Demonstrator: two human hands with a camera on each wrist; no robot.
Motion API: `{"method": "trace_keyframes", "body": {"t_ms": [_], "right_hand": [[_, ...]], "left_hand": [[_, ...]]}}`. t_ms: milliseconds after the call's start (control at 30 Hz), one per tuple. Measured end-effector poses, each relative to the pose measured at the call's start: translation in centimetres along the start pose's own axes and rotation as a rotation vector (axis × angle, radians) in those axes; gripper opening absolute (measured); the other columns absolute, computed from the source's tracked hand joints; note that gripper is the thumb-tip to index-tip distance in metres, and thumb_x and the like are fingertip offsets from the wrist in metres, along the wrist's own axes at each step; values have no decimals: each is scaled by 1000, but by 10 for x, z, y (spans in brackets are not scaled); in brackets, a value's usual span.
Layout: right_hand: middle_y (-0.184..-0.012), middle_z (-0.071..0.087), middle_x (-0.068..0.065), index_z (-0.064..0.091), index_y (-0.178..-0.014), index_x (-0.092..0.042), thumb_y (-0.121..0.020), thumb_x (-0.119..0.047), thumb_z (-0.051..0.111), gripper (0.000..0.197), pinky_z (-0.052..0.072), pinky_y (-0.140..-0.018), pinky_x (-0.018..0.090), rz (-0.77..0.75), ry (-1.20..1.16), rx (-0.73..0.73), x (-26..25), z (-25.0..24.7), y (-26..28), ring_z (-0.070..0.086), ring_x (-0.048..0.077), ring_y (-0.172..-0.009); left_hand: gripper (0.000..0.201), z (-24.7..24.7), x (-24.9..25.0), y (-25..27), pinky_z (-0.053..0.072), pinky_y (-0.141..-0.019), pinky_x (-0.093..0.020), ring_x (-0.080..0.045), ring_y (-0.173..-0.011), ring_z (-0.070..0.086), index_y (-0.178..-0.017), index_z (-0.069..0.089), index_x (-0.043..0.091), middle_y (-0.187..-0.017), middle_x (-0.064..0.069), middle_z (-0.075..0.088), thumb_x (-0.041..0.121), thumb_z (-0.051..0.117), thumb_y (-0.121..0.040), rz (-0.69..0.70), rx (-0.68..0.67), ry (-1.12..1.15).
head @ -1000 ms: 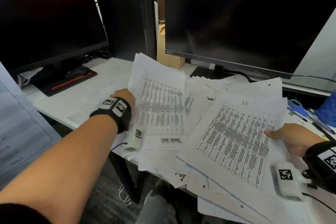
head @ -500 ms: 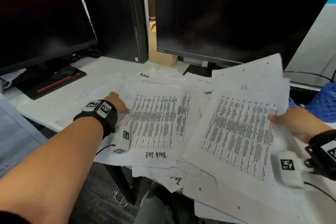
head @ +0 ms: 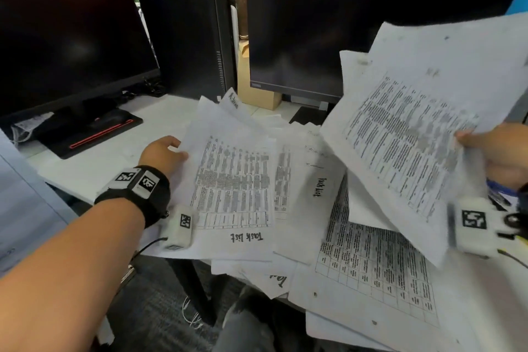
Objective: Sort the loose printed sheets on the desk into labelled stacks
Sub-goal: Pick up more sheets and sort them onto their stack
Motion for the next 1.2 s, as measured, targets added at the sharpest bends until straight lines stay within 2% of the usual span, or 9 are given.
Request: {"method": "trace_keyframes", "body": {"t_ms": [67,200,367,533,700,867,967,1067,1200], "right_hand": [[-106,59,19,56,-117,2,-92,-5,54,26,46,-65,30,83,-109,-168,-62,67,168,54,28,-92],[-97,61,19,53,-122,11,-90,-3,57,35,48,-76,40,179,42,-370,-37,125,166,56,30,-88],[-98,62,21,58,-81,-3,-90,-6,60,9,48,-96,48,247,222,-525,-17,176,172,60,32,-87],[-119,58,29,52,-105,10,-89,-22,64,38,44,-95,60,285,327,-574,-36,199,179,57,44,-108],[-128,56,18,46,-132,3,-92,-38,57,58,46,-94,37,70,591,-468,-49,208,179,55,35,-115],[-144,43,18,33,-143,2,-87,-34,66,74,39,-107,42,40,460,-347,-45,201,172,44,35,-130],[-127,55,18,42,-135,5,-88,-36,65,67,44,-99,40,57,327,-265,-42,186,167,53,34,-115],[-128,57,16,51,-129,3,-90,-24,64,50,44,-99,39,63,140,-219,-42,165,156,54,35,-116],[-122,62,21,58,-119,-1,-88,-17,64,35,47,-98,51,52,81,-157,-39,126,135,60,35,-105]], "left_hand": [[19,7,5,9,42,-69,-17,-25,-79,53,-109,59,15,-95,-10,60,18,62,-90,1,-20,10],[41,31,12,23,36,-98,-27,-29,-122,49,-133,49,11,-135,-12,52,23,54,-95,-3,-145,-88],[47,51,18,42,25,-111,-29,-27,-140,28,-147,26,5,-154,-12,27,16,33,-102,-54,-254,-181],[47,61,32,52,28,-110,-31,-32,-140,26,-146,29,3,-157,-16,15,8,32,-99,2,-339,-202],[42,71,37,56,38,-98,-31,-29,-124,47,-140,39,10,-138,-11,48,23,42,-100,-1,-413,-118],[42,75,30,55,43,-90,-27,-24,-108,59,-115,60,4,-116,-5,63,29,71,-84,-3,-449,94],[25,71,27,52,44,-78,-21,-14,-93,59,-95,65,16,-100,5,64,35,73,-81,-14,-440,167],[12,66,28,53,49,-92,-33,-20,-91,66,-94,70,19,-104,-4,71,16,72,-82,-55,-506,269],[14,56,29,46,42,-77,-23,-14,-75,59,-101,68,16,-90,3,67,13,64,-88,15,-404,107]]}}
Point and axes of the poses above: each hand's wrist, its own y-axis away from the middle knuckle, its own z-axis out of the palm, x = y × z, the point moved 6 cm from there along -y, towards the middle knuckle
